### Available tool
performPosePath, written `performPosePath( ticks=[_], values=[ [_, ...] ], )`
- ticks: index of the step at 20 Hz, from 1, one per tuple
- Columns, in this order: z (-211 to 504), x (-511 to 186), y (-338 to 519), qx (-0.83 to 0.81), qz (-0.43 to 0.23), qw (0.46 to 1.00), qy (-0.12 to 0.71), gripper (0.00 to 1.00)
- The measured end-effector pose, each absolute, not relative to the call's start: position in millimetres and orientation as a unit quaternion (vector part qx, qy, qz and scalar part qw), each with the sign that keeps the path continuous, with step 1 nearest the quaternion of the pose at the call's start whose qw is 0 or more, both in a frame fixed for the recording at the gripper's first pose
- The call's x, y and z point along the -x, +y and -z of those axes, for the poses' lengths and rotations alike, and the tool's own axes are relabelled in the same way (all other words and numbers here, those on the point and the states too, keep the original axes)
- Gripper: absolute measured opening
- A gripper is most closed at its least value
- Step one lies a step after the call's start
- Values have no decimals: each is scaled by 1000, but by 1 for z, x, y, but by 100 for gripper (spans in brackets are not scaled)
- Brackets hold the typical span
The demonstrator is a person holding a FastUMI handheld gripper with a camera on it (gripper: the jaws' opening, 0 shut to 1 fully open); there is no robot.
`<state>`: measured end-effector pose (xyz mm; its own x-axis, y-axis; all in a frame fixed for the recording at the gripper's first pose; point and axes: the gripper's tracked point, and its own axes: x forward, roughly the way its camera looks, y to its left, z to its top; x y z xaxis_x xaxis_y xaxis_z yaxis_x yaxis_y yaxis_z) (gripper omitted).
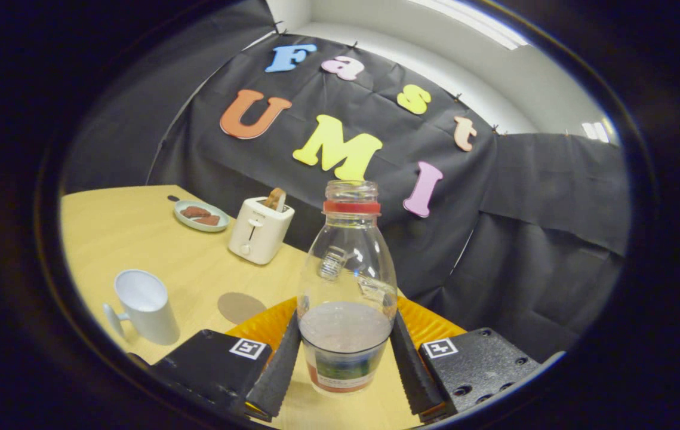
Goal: Take the bottle from table, then pour the juice into the cup, finally place the bottle on the coaster
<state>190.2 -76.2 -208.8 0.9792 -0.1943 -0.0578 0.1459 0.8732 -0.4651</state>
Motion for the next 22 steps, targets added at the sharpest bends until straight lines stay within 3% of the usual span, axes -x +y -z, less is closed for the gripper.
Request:
performPosePath(
  ticks=[14, 22],
  values=[
    [214, -201, -53, 492, 111, 861, 60, 81],
    [204, -198, -29, 629, 123, 768, 9, 81]
  ],
)
